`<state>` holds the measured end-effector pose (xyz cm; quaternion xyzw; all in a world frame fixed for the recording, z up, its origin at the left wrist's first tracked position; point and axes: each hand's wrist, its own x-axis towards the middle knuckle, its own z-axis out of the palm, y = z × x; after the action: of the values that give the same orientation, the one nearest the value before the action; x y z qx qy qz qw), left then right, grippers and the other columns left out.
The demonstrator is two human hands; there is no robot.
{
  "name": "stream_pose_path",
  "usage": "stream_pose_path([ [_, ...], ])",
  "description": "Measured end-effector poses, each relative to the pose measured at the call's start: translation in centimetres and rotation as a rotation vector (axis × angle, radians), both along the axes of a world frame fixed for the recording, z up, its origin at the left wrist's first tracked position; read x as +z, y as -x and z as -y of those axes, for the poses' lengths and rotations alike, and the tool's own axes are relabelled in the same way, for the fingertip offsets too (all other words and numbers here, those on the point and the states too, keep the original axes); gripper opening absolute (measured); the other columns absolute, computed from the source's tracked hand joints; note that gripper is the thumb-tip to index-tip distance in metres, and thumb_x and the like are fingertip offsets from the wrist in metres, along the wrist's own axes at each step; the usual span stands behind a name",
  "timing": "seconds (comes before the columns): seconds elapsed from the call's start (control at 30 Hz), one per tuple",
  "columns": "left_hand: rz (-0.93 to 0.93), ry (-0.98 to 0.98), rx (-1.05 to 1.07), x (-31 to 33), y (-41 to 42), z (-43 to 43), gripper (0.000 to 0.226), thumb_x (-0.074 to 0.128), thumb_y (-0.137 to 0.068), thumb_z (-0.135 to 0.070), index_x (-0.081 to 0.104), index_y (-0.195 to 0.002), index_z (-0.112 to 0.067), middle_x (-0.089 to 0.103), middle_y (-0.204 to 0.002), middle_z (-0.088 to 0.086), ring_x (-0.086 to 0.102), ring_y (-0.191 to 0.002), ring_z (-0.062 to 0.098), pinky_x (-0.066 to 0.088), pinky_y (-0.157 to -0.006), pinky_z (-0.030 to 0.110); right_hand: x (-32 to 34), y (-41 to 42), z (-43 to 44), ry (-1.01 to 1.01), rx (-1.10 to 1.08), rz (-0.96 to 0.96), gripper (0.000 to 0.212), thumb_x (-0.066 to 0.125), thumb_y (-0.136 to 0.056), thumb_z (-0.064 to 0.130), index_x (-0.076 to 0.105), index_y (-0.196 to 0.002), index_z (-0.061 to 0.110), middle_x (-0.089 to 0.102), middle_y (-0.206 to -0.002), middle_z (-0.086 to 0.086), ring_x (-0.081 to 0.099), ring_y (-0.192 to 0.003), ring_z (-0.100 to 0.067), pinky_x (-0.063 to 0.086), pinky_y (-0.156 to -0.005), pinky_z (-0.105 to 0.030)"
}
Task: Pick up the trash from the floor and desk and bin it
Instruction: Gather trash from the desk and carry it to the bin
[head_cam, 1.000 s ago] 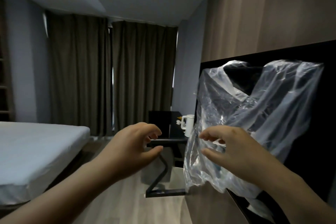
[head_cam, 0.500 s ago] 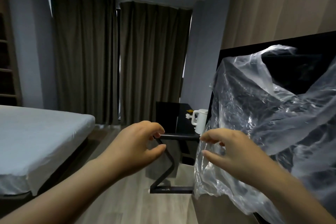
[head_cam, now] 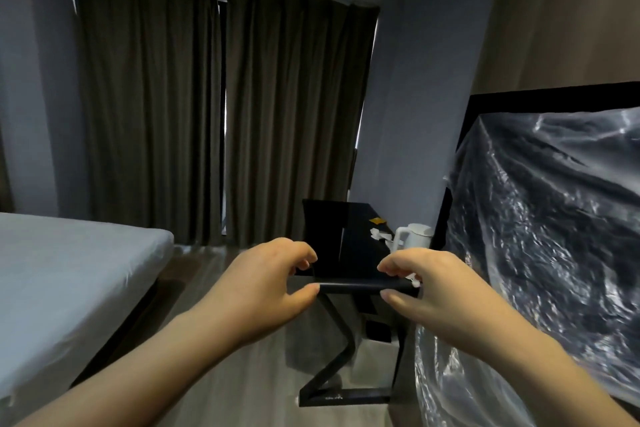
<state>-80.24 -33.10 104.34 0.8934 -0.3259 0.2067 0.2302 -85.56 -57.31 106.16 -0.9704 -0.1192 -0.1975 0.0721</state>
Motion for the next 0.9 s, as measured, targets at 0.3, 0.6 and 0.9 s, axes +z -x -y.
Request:
stream_pose_path([
  [0.3,-0.047,-0.012,0.028,-2.1,-13.4,-1.3,0.038,0.059,-0.085,-0.046,0.056,-0.12,-0.033,0.059,-0.108,-0.018,0.055,-0.097,-0.002,0.047,-0.087,0.018,-2.2,-13.9,-1.5,-0.022,0.018,-0.041,0.032,0.059,-0.084,0.047,0.058,-0.115,0.039,0.058,-0.107,0.027,0.051,-0.101,0.01,0.042,-0.086,-0.01],
  [0.6,-0.034,-0.021,0.102,-1.7,-28.9,-0.4,0.037,0.059,-0.084,-0.048,0.057,-0.119,-0.035,0.059,-0.108,-0.018,0.056,-0.097,-0.004,0.049,-0.086,0.018,-3.3,-30.6,0.5,-0.077,0.054,-0.081,0.034,0.058,-0.083,0.05,0.057,-0.116,0.04,0.058,-0.106,0.028,0.052,-0.101,0.01,0.047,-0.087,-0.015],
  [0.9,-0.067,0.01,0.139,-3.0,-41.9,-1.8,0.036,0.06,-0.082,-0.048,0.058,-0.116,-0.037,0.059,-0.105,-0.019,0.056,-0.093,-0.005,0.051,-0.084,0.02,-4.5,-44.5,-0.3,-0.071,0.081,-0.119,0.036,0.057,-0.082,0.052,0.057,-0.117,0.042,0.057,-0.107,0.029,0.052,-0.102,0.01,0.045,-0.087,-0.014],
])
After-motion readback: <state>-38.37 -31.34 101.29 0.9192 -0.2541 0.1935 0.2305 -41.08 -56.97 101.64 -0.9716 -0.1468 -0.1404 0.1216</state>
